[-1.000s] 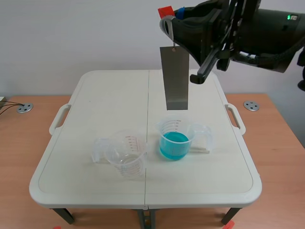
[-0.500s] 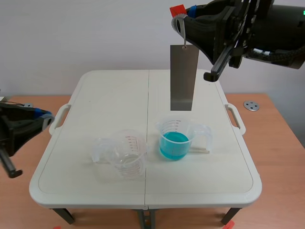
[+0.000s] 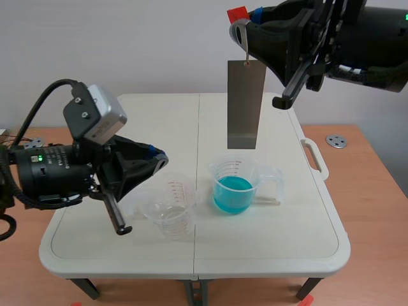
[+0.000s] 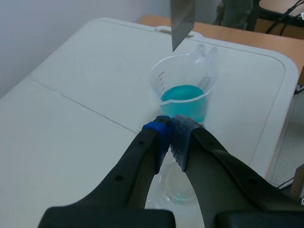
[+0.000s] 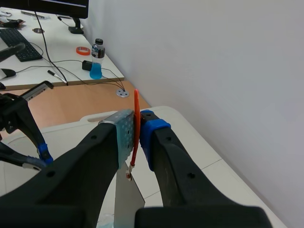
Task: Hold the metal plate by the orange handle, dip it into the blue solution, take it out and point at it, then put the plate back in the beaker on the left.
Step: 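Point at the plate with the left hand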
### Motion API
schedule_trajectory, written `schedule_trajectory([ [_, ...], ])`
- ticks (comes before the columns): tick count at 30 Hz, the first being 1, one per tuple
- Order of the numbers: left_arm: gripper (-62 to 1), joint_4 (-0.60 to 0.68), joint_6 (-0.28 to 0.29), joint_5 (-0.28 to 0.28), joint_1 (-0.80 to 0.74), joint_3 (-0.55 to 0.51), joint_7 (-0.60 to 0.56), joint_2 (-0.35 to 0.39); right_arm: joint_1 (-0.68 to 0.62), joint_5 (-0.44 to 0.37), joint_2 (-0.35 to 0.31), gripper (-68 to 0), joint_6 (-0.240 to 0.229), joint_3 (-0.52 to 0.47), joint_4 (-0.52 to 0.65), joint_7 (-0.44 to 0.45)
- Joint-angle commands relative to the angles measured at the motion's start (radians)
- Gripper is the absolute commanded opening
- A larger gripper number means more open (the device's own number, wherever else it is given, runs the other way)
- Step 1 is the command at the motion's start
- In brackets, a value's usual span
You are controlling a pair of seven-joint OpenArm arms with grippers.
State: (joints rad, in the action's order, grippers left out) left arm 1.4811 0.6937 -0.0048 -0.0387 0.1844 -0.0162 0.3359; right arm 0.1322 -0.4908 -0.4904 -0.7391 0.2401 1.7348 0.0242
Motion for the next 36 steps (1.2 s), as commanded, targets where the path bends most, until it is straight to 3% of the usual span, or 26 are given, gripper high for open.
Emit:
schedule_trajectory([
  [1,-59.4,0.005,0.002,0.007,0.022,0.006,-0.005,-0.016,0.018,-0.018,0.001,-66.4,-0.006,-0.005,0.015,0.014],
  [15,-59.4,-0.055,-0.004,-0.07,0.101,0.134,0.043,-0.126,0.018,-0.018,0.0,-66.4,-0.006,-0.005,0.015,0.001],
  [25,-59.4,-0.115,-0.163,-0.122,0.142,0.188,0.04,-0.192,0.018,-0.018,0.0,-66.4,-0.006,-0.005,0.015,0.0],
  [30,-59.4,-0.116,-0.21,-0.166,0.142,0.188,0.04,-0.206,0.018,-0.018,0.0,-66.4,-0.006,-0.005,0.015,-0.003],
  [36,-59.4,-0.121,-0.228,-0.173,0.142,0.188,0.04,-0.205,0.018,-0.018,0.0,-66.4,-0.006,-0.005,0.015,-0.003],
])
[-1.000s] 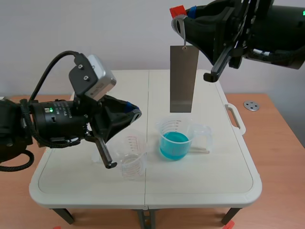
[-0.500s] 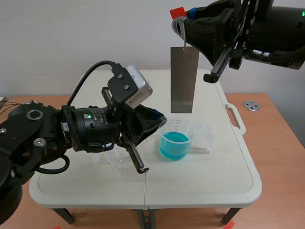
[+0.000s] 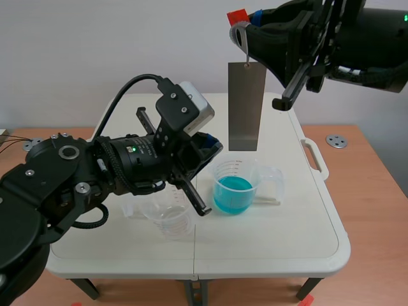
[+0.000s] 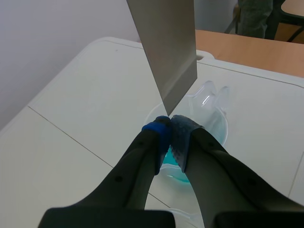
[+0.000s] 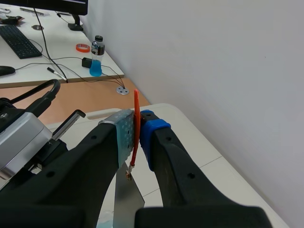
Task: Hold the metal plate by the orange handle, dip it into the blue solution, take it out and point at it, then put the plate back in the beaker on the left.
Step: 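Point at the plate with the left hand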
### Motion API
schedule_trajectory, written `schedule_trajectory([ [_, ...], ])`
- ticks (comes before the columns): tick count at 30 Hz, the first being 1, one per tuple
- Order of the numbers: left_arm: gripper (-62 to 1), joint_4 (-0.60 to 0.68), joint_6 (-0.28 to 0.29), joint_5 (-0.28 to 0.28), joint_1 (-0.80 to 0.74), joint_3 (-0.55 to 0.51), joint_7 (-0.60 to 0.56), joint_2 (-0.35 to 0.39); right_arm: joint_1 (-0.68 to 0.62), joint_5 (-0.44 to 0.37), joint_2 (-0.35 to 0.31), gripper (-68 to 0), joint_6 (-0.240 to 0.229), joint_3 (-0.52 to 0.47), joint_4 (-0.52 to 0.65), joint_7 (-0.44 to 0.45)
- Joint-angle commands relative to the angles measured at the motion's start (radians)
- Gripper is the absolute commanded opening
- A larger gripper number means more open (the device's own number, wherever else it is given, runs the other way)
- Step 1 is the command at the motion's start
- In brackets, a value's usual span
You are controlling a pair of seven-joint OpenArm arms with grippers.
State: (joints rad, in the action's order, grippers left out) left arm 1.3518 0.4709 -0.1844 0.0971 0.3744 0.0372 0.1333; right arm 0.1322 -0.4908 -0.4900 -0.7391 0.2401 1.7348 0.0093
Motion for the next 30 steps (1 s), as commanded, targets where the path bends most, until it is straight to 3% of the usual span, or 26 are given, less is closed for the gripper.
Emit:
schedule_trajectory([
  [1,-59.4,0.004,-0.005,0.006,0.005,-0.002,-0.013,-0.003,0.018,-0.018,0.0,-66.4,-0.006,-0.005,0.015,0.012],
  [23,-59.4,-0.027,-0.008,0.008,0.003,-0.026,-0.022,0.018,0.018,-0.018,0.0,-66.4,-0.006,-0.005,0.015,0.012],
  [30,-59.4,0.076,-0.013,0.103,-0.057,-0.146,-0.021,0.128,0.018,-0.018,0.0,-66.4,-0.006,-0.005,0.015,0.012],
])
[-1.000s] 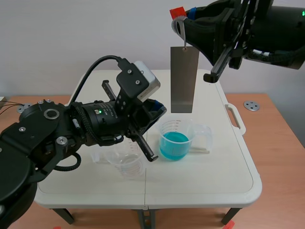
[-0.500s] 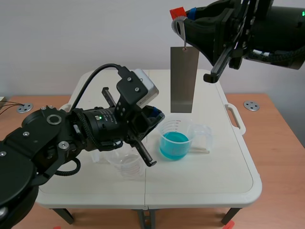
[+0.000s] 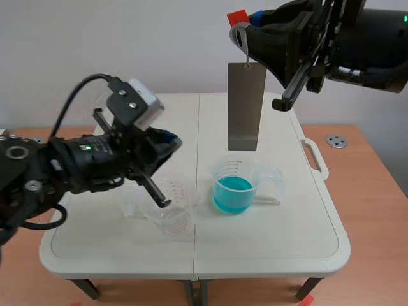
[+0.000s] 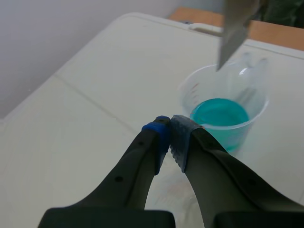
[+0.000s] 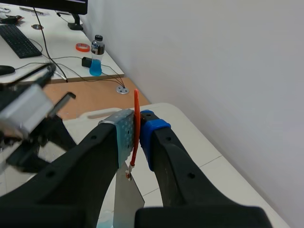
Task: Hold the metal plate by the orange handle, dip it into the blue solution, take it out and point at it, then put the plate back in the beaker on the left.
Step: 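Lower the plate into the blue solution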
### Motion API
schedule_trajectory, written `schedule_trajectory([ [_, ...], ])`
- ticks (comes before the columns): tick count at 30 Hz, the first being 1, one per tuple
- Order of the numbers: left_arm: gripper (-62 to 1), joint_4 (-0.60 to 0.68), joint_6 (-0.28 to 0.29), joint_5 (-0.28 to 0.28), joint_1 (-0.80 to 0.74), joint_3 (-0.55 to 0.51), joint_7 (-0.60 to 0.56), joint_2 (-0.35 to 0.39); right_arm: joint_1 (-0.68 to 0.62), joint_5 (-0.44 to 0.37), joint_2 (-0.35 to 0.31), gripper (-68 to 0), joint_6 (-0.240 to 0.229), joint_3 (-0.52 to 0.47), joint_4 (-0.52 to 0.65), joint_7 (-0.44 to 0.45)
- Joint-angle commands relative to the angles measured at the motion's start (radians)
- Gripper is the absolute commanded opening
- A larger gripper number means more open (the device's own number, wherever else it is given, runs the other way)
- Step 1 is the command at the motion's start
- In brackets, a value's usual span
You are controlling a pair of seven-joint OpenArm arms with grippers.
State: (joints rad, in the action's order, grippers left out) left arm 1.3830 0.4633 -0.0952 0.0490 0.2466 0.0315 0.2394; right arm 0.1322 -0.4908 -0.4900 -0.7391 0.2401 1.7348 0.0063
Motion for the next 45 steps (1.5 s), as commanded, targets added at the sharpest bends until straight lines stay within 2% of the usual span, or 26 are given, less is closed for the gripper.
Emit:
schedule_trajectory([
  [1,-59.4,0.068,-0.006,0.03,-0.027,-0.041,-0.015,0.045,0.018,-0.018,0.0,-66.4,-0.006,-0.005,0.015,0.015],
  [6,-59.4,0.184,-0.006,0.107,-0.151,-0.174,-0.016,0.172,0.018,-0.018,0.0,-66.4,-0.006,-0.005,0.015,0.015],
  [13,-59.4,0.29,-0.006,0.228,-0.425,-0.427,-0.024,0.321,0.018,-0.018,0.0,-66.4,-0.006,-0.005,0.008,0.015],
  [16,-59.4,0.292,-0.006,0.254,-0.557,-0.544,-0.053,0.348,0.018,-0.018,0.001,-66.4,-0.006,-0.004,0.002,0.016],
  [19,-59.4,0.292,-0.01,0.257,-0.69,-0.65,-0.065,0.348,0.018,-0.018,0.006,-66.4,-0.006,-0.003,-0.013,0.02],
  [24,-59.4,0.271,-0.055,0.257,-0.901,-0.752,-0.092,0.338,0.018,-0.017,0.022,-66.4,-0.006,-0.003,-0.042,0.027],
  [29,-59.4,0.206,-0.058,0.257,-1.026,-0.762,-0.103,0.314,0.018,-0.01,0.034,-66.4,-0.006,0.005,-0.061,0.034],
  [35,-59.4,0.101,-0.057,0.254,-1.074,-0.745,-0.148,0.259,0.037,-0.007,0.034,-66.4,-0.006,0.037,-0.104,0.048],
  [40,-59.4,0.019,-0.057,0.23,-1.073,-0.666,-0.147,0.249,0.068,-0.007,0.036,-66.4,-0.006,0.064,-0.164,0.061],
  [45,-59.4,-0.04,-0.057,0.23,-1.073,-0.565,-0.147,0.248,0.086,0.014,0.043,-66.4,-0.006,0.091,-0.216,0.078],
])
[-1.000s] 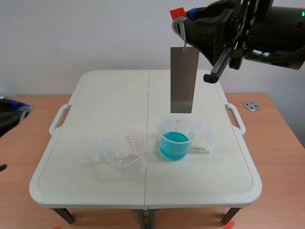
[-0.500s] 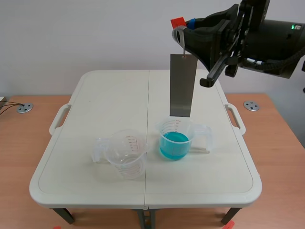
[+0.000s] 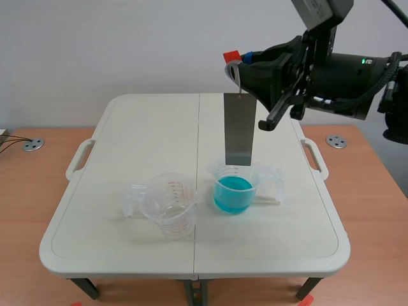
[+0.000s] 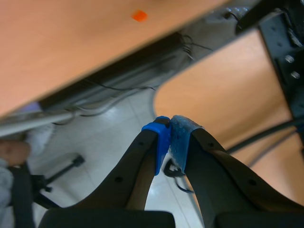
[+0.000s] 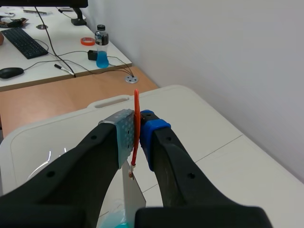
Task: Hold the metal plate by the orange handle, dip it into the blue solution, take it out and point at it, then put the plate back in the beaker on the left.
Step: 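Lower the plate into the blue solution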
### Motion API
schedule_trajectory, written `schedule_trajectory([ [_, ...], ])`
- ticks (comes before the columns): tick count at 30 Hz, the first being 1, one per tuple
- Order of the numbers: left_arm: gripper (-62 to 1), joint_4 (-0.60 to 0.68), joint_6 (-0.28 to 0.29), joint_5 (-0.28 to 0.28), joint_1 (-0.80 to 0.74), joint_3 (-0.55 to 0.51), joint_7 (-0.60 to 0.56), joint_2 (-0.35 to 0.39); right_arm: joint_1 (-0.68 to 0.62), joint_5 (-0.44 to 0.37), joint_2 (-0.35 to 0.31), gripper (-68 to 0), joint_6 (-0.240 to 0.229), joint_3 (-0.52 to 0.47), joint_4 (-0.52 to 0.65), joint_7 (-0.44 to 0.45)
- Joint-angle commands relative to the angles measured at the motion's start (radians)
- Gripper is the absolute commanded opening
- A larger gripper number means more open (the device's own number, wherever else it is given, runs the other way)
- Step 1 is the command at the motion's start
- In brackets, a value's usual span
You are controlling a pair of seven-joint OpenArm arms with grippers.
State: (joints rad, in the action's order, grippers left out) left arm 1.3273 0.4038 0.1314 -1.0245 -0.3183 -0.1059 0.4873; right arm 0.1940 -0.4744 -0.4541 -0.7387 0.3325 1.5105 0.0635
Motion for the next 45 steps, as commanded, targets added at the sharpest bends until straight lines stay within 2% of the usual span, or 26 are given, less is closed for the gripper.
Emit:
schedule_trajectory([
  [1,-59.4,0.006,0.002,0.003,0.0,0.019,-0.01,-0.003,0.025,0.008,0.013,-66.4,-0.007,0.001,-0.001,0.023],
  [7,-59.4,-0.055,0.002,0.003,0.016,0.115,-0.006,-0.008,0.024,0.074,0.05,-66.4,-0.007,0.01,-0.055,0.027],
  [14,-59.4,-0.134,0.002,0.003,0.08,0.174,-0.005,-0.008,0.025,0.088,0.064,-66.4,-0.007,0.01,-0.127,0.056],
  [27,-59.4,-0.164,0.003,0.003,0.1,0.185,0.002,-0.008,0.025,0.177,0.114,-66.4,-0.007,0.01,-0.224,0.091],
  [45,-59.4,-0.164,0.003,0.003,0.1,0.185,0.002,-0.008,0.022,0.276,0.132,-66.4,-0.007,0.016,-0.244,0.092],
])
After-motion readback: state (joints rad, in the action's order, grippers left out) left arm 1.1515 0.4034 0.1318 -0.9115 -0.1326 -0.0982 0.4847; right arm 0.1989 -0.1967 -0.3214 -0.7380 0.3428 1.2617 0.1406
